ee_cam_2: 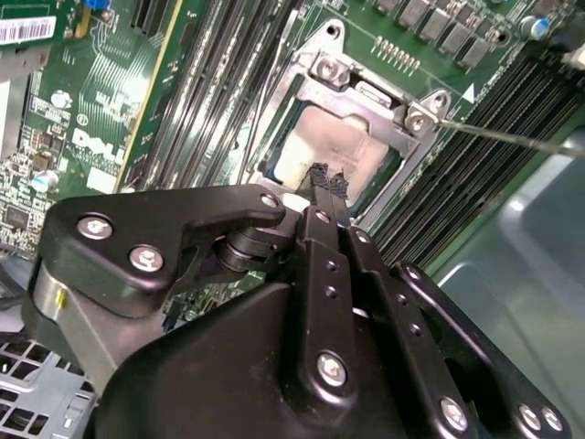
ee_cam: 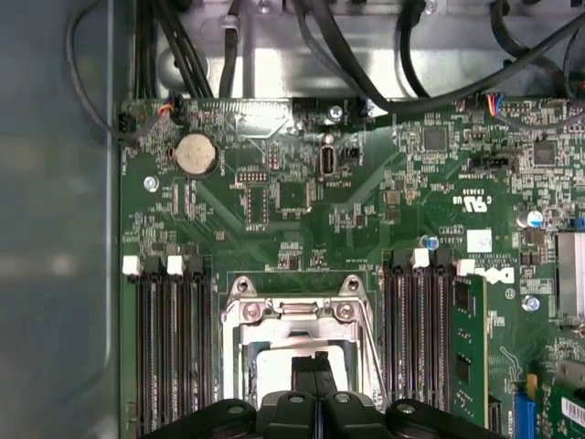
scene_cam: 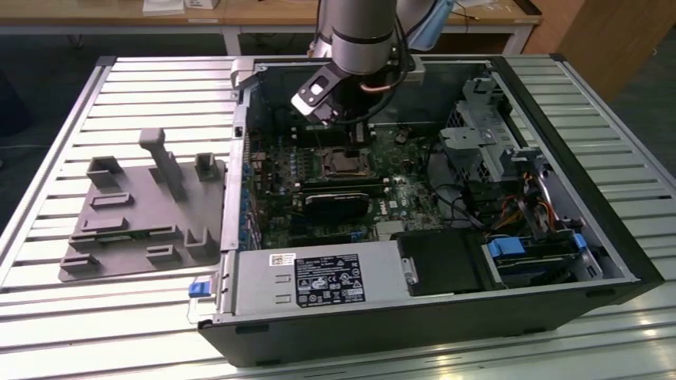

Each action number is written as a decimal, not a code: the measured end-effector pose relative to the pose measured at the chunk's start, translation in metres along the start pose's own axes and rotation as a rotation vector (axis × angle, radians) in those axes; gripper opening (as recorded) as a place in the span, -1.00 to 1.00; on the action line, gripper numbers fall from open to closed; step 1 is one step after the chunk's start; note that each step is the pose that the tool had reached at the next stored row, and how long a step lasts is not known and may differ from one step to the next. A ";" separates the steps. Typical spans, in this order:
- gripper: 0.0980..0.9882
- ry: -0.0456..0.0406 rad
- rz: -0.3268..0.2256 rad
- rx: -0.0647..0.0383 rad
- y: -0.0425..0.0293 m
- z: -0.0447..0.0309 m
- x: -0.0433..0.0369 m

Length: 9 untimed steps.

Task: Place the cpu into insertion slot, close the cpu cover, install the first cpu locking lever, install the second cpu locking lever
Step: 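Close the cpu cover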

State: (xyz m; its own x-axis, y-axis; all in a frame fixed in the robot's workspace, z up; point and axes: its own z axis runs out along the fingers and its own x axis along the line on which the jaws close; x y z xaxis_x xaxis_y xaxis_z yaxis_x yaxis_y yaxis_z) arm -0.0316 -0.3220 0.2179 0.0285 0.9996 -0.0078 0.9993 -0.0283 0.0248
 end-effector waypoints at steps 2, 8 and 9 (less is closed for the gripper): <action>-0.99 0.0000 -0.001 -0.002 -0.0024 0.0004 -0.0001; -0.99 0.0002 -0.005 -0.007 -0.0061 0.0009 -0.0005; -0.99 0.0002 -0.005 -0.007 -0.0061 0.0009 -0.0005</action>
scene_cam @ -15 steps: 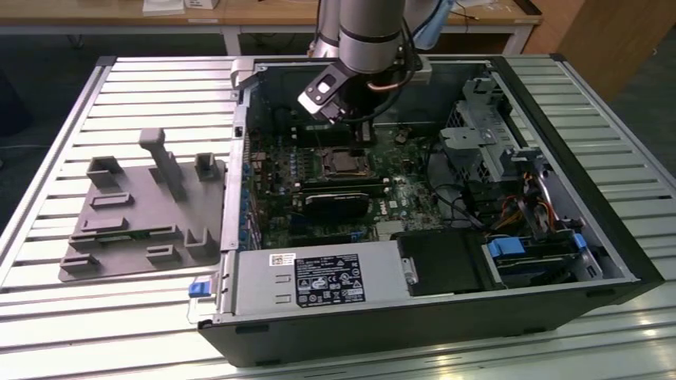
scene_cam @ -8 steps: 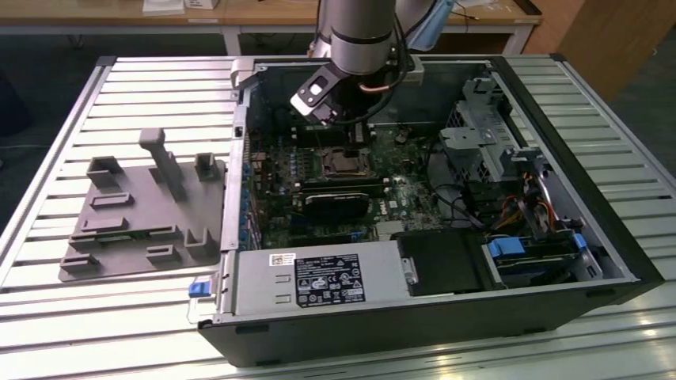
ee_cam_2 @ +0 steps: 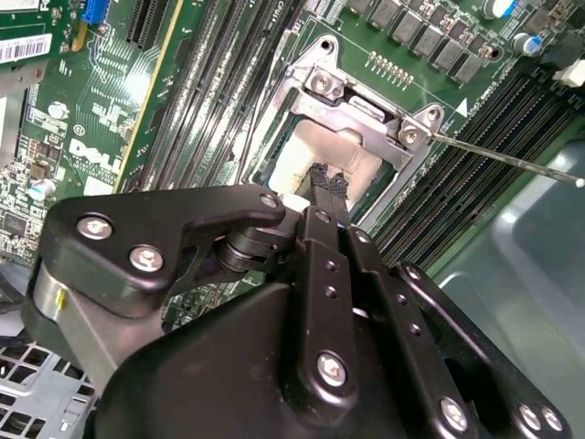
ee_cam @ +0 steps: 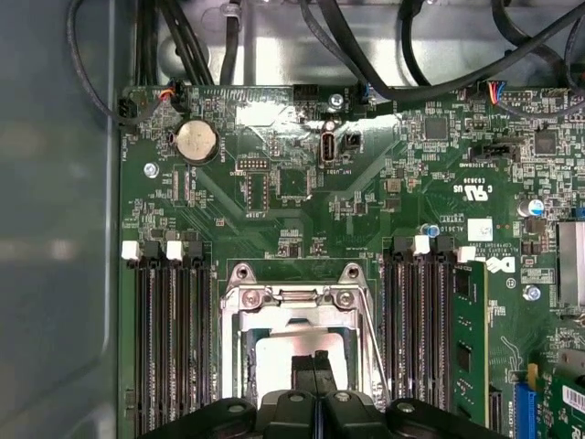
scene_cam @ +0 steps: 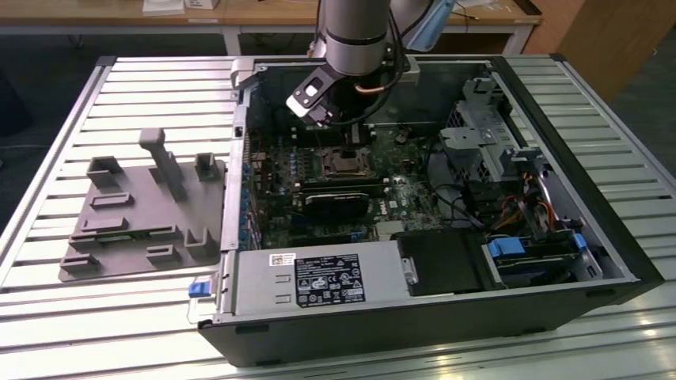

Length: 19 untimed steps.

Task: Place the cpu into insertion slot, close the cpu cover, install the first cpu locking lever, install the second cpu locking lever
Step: 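Close the cpu cover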

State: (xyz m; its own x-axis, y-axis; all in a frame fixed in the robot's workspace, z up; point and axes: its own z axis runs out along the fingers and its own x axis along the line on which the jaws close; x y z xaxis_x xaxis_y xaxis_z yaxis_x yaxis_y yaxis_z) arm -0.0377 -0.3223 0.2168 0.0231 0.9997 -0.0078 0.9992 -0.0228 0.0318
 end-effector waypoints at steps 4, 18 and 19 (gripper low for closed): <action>-0.99 0.0001 0.000 0.000 0.0000 0.0000 0.0000; -0.99 0.0067 -0.210 -0.002 -0.0001 0.0009 0.0000; -0.99 0.0073 -0.228 -0.002 -0.0001 0.0010 0.0000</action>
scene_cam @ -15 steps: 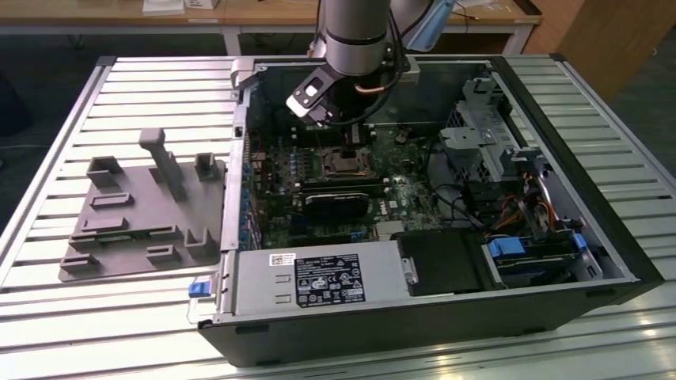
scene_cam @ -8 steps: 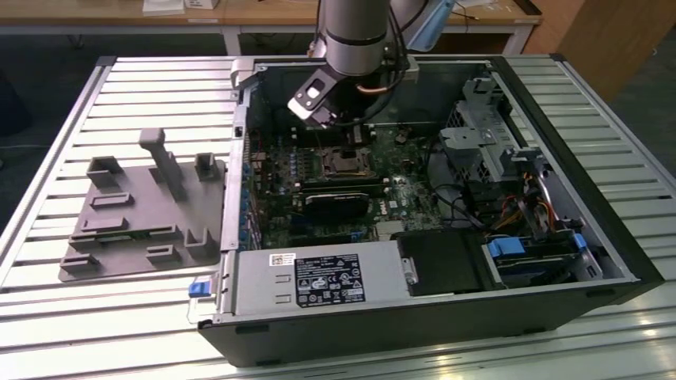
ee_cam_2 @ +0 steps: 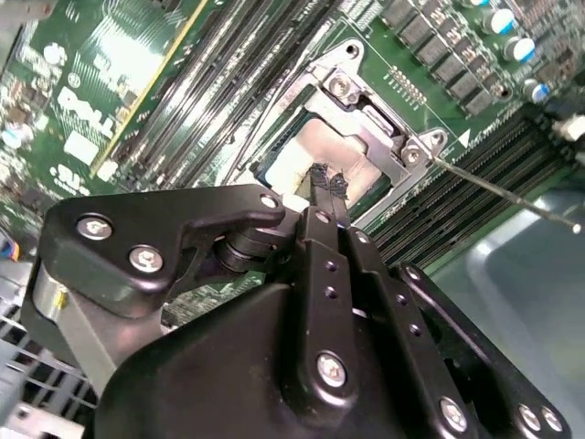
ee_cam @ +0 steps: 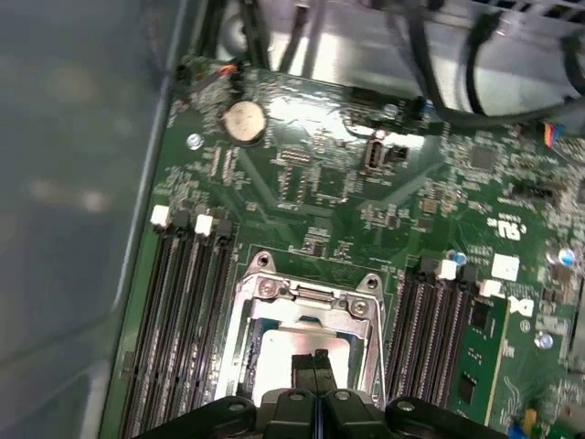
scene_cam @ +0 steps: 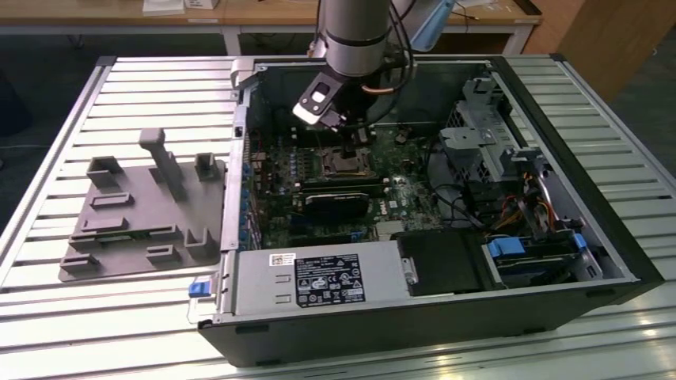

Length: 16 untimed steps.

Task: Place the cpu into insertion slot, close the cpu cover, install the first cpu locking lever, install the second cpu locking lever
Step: 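Close the cpu cover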

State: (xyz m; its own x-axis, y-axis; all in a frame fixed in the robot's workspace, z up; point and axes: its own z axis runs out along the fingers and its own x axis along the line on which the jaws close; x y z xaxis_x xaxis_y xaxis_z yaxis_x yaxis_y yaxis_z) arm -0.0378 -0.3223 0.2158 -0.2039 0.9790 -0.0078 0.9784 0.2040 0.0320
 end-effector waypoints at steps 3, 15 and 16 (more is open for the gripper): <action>-0.99 0.0017 -0.054 0.000 0.0000 0.0003 0.0000; -0.99 0.0089 -0.278 -0.002 0.0000 0.0015 0.0000; -0.99 0.0095 -0.297 -0.002 0.0000 0.0016 0.0000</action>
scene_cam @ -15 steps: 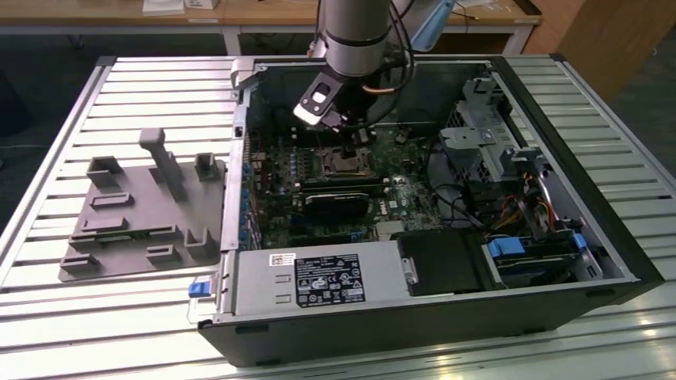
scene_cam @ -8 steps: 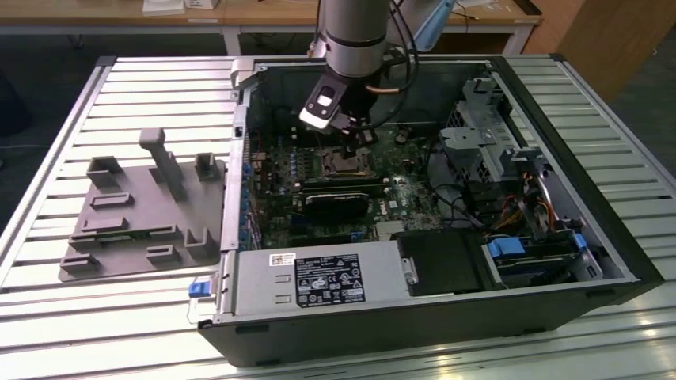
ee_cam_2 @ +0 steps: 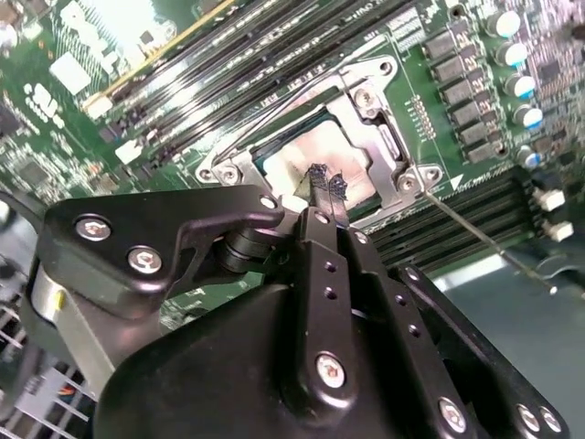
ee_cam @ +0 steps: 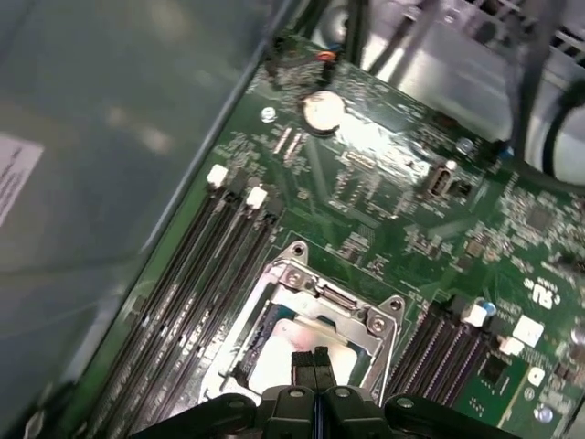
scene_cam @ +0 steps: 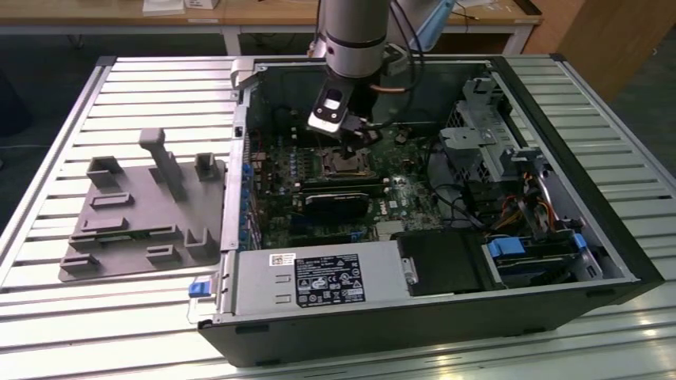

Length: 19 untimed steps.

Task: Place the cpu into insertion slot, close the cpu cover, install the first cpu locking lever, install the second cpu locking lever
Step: 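Close the cpu cover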

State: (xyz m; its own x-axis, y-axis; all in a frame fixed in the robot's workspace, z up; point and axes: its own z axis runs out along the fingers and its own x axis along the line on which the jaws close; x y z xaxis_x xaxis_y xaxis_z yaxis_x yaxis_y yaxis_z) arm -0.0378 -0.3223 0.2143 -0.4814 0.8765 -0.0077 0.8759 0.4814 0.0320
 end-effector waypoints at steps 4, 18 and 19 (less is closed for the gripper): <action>-0.99 0.0023 -0.073 -0.001 0.0000 0.0003 0.0000; -0.99 0.0105 -0.327 -0.003 0.0000 0.0013 0.0000; -0.99 0.0110 -0.345 -0.003 0.0000 0.0013 0.0000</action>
State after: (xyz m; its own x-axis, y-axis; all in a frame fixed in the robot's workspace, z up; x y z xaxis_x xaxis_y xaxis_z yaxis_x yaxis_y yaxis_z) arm -0.0378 -0.3223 0.2130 -0.7495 0.6620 -0.0078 0.6615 0.7493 0.0320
